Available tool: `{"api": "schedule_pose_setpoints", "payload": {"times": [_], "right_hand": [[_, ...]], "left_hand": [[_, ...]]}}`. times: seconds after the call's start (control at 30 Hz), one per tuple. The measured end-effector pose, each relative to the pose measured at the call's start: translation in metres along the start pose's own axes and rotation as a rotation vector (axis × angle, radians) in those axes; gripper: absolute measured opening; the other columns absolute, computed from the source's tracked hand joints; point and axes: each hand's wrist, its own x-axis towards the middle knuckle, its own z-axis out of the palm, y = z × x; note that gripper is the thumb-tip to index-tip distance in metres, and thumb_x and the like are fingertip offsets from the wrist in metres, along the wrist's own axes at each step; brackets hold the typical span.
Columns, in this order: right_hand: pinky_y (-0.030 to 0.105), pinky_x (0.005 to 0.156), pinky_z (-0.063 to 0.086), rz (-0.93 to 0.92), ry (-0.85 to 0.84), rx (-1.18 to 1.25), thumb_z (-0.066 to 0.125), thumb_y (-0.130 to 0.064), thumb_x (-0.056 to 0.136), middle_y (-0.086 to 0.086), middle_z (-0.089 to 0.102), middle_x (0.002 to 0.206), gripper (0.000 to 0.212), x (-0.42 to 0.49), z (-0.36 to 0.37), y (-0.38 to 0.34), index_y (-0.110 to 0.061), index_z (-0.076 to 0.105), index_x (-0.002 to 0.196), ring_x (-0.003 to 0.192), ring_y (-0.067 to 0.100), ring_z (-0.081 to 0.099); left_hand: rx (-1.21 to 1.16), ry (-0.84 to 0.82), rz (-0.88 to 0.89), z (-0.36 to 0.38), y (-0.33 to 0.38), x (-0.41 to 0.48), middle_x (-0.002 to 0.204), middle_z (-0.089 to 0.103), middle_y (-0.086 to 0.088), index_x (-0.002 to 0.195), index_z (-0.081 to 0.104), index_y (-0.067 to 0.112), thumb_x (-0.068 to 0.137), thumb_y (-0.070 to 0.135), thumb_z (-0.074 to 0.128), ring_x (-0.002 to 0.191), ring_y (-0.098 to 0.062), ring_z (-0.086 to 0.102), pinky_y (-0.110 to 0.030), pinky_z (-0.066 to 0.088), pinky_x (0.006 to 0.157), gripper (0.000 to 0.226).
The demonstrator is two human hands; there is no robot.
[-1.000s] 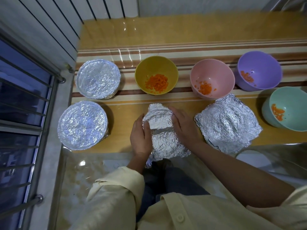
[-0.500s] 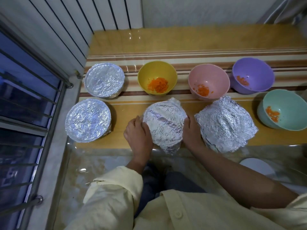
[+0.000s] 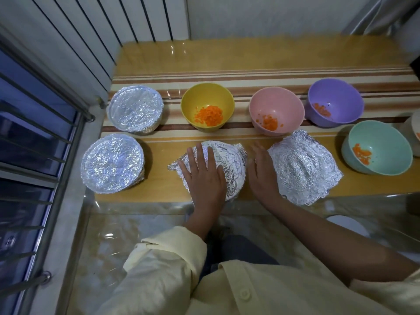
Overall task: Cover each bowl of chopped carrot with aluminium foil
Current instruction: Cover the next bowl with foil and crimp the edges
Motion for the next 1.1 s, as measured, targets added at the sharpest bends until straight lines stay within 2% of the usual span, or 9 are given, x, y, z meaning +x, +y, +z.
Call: {"api": "schedule_pose_setpoints", "payload": {"times": [0.07,0.2,0.3,0.37,0.5,0.7,0.9,1.0,1.1], "right_hand": [[0.032,0.111,0.025,-0.106,-0.085,-0.078,0.035,-0.019,0.1,0.011,0.036,0.15,0.043,0.013,0.004,-0.002,-0.006,0.042,0.141,0.137,0.022,0.033],[0.045,0.112,0.029,-0.27,-0.257,-0.262,0.028,-0.027,0.099,0.018,0.034,0.15,0.052,0.027,0.02,-0.01,0.002,0.039,0.141,0.138,0.03,0.032],[0.037,0.116,0.017,-0.23,-0.314,-0.307,0.023,-0.036,0.1,0.018,0.023,0.155,0.06,0.025,0.028,-0.012,0.001,0.027,0.147,0.143,0.027,0.022],[0.034,0.115,0.015,-0.173,-0.317,-0.273,0.025,-0.036,0.1,0.017,0.022,0.155,0.061,0.024,0.029,-0.012,0.0,0.023,0.149,0.143,0.026,0.021],[0.03,0.113,0.019,-0.113,-0.302,-0.153,0.028,-0.036,0.1,0.015,0.032,0.151,0.058,0.024,0.028,-0.012,-0.004,0.027,0.148,0.139,0.025,0.029],[0.012,0.099,0.022,0.003,-0.192,0.056,0.033,-0.023,0.104,0.009,0.044,0.143,0.043,0.023,0.033,-0.017,-0.008,0.036,0.144,0.128,0.014,0.039],[-0.001,0.098,0.017,0.016,-0.164,0.109,0.031,-0.026,0.105,0.006,0.046,0.142,0.042,0.023,0.04,-0.011,-0.009,0.04,0.142,0.125,0.003,0.037],[0.0,0.097,0.021,0.049,-0.134,0.146,0.031,-0.029,0.104,0.003,0.049,0.139,0.042,0.022,0.042,-0.011,-0.011,0.043,0.14,0.121,-0.001,0.038],[0.014,0.099,0.032,0.082,-0.111,0.191,0.031,-0.029,0.103,0.003,0.053,0.133,0.042,0.021,0.043,-0.011,-0.01,0.047,0.137,0.118,0.007,0.047]], "left_hand": [[0.076,-0.035,0.018,0.009,0.0,-0.001,0.159,0.033,-0.019,0.147,0.047,0.009,0.1,0.037,0.03,0.148,-0.042,0.027,-0.062,0.01,0.116,0.057],[0.169,-0.036,-0.041,0.026,-0.016,-0.003,0.159,0.032,-0.019,0.149,0.041,0.004,0.102,0.039,0.036,0.148,-0.041,0.027,-0.062,0.013,0.118,0.06],[0.148,-0.045,-0.071,0.026,-0.022,-0.003,0.158,0.033,-0.02,0.148,0.041,-0.001,0.102,0.038,0.033,0.146,-0.039,0.032,-0.06,0.022,0.117,0.06],[0.082,-0.038,-0.089,0.024,-0.022,0.0,0.157,0.035,-0.021,0.148,0.039,-0.004,0.102,0.037,0.03,0.146,-0.036,0.034,-0.056,0.028,0.117,0.062],[-0.131,0.011,-0.181,0.021,-0.027,0.002,0.156,0.036,-0.024,0.149,0.034,-0.007,0.103,0.032,0.03,0.142,-0.038,0.039,-0.048,0.033,0.116,0.061],[-0.392,0.04,-0.253,0.017,-0.034,0.004,0.152,0.044,-0.019,0.149,0.036,-0.002,0.102,0.031,0.029,0.138,-0.032,0.04,-0.033,0.024,0.116,0.057],[-0.562,0.056,-0.337,0.016,-0.037,0.002,0.144,0.05,-0.014,0.145,0.043,0.001,0.103,0.038,0.026,0.133,-0.026,0.043,-0.025,0.026,0.111,0.059],[-0.629,0.059,-0.356,0.016,-0.038,0.002,0.144,0.049,-0.013,0.146,0.042,0.001,0.104,0.038,0.025,0.133,-0.024,0.044,-0.024,0.028,0.111,0.058],[-0.683,0.061,-0.379,0.015,-0.039,0.001,0.143,0.049,-0.013,0.145,0.042,0.001,0.106,0.029,0.03,0.133,-0.022,0.044,-0.028,0.032,0.111,0.05]]}}
